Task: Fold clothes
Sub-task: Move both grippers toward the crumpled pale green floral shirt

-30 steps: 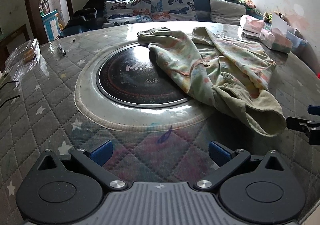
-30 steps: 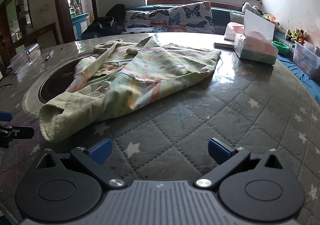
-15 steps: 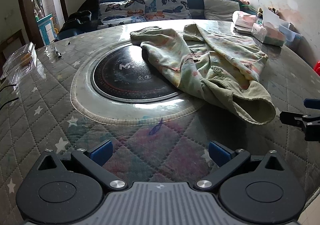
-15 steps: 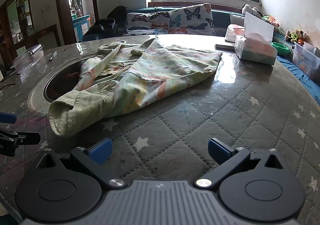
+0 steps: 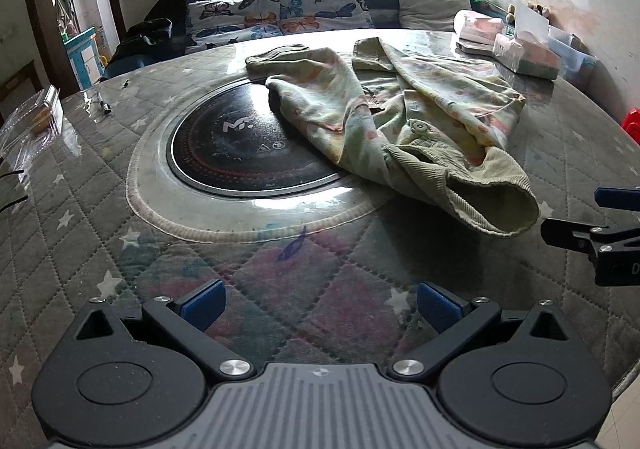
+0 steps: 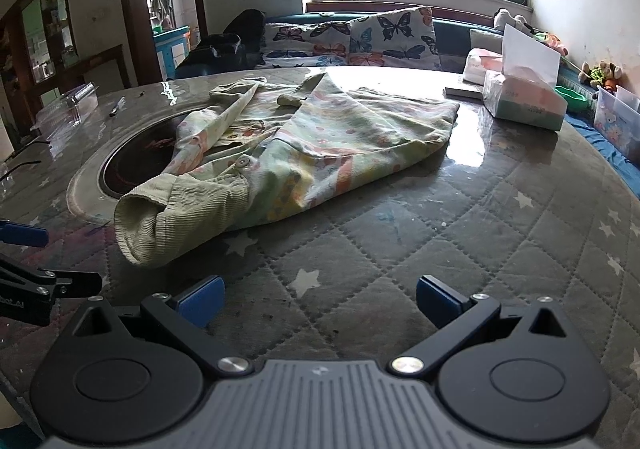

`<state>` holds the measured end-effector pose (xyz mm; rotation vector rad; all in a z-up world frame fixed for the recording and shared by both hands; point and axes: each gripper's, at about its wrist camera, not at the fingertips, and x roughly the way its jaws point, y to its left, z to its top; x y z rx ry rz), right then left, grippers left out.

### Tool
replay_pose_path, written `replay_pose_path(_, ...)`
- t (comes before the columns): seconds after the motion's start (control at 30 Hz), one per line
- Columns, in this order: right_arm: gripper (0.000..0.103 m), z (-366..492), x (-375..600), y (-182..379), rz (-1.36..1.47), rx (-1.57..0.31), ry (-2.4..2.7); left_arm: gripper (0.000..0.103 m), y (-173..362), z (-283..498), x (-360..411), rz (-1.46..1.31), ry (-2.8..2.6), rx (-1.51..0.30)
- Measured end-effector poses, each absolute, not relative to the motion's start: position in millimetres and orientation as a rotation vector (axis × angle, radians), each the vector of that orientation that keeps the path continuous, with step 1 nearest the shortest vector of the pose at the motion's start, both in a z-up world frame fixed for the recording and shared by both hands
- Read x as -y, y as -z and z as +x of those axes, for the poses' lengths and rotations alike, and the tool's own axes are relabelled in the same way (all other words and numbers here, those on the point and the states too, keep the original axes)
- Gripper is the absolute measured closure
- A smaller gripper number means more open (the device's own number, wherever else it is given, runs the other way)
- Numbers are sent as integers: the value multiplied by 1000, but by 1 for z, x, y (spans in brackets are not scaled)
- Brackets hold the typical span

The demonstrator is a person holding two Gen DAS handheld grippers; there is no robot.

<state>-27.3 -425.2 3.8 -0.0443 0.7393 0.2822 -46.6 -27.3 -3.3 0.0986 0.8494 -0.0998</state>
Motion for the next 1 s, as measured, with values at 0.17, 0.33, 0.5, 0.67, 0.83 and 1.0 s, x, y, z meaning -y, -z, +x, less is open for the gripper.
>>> replay_pose_path(0.17,0,-26,423,-3,-48,-742,-290,0,3,-44,31,104,108,-851)
replay_pose_path(0.33,0,-24,421,-4,-48,-742,-294,0,2,-41,33,107,113,-851)
replay_pose_path(0.5,0,-21,420,-3,-49,-744,-300,0,0,-38,35,109,118,-850)
replay_pose_path(0.67,0,-18,418,-3,-48,-745,-306,0,-1,-35,35,109,120,-851)
replay_pose_path(0.83,1,-13,419,-4,-49,-745,-305,0,-6,-29,29,100,104,-839)
replay_pose_path(1.0,4,-5,424,-10,-52,-741,-302,0,-19,-20,20,91,71,-807)
